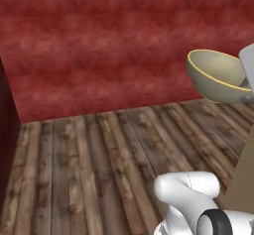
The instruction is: Move the bowls from the cabinet to the plates on the dining table.
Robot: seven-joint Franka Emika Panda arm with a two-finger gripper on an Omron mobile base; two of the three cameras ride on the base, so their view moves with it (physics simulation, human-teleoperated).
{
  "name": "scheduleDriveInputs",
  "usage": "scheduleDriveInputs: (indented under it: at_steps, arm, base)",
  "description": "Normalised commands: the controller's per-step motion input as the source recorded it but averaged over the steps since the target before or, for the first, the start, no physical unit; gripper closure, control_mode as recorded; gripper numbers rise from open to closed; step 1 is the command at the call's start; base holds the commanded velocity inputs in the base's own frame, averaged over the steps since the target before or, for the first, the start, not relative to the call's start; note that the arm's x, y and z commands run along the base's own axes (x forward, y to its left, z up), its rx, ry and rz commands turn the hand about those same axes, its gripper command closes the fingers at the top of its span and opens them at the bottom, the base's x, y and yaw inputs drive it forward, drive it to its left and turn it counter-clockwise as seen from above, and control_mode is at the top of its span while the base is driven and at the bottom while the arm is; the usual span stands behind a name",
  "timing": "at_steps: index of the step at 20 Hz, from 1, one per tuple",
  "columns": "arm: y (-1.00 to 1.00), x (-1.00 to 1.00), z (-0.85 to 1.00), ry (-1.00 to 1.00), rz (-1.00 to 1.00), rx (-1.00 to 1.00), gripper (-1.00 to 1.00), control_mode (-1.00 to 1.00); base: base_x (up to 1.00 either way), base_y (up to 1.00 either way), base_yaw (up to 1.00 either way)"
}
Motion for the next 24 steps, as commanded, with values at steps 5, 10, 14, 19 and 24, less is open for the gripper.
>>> scheduleDriveInputs:
  at_steps: [5,10,14,19,24]
  arm:
    - [0.0,0.0,0.0,0.0,0.0,0.0,1.0,1.0]
    - [0.0,0.0,0.0,0.0,0.0,0.0,1.0,1.0]
    - [0.0,0.0,0.0,0.0,0.0,0.0,1.0,1.0]
    - [0.0,0.0,0.0,0.0,0.0,0.0,1.0,1.0]
    - [0.0,0.0,0.0,0.0,0.0,0.0,1.0,1.0]
  base:
    - [1.0,0.14,-0.13]
    - [1.0,0.0,-0.29]
    - [1.0,0.0,-0.37]
    - [1.0,0.03,-0.38]
    - [1.0,0.09,-0.35]
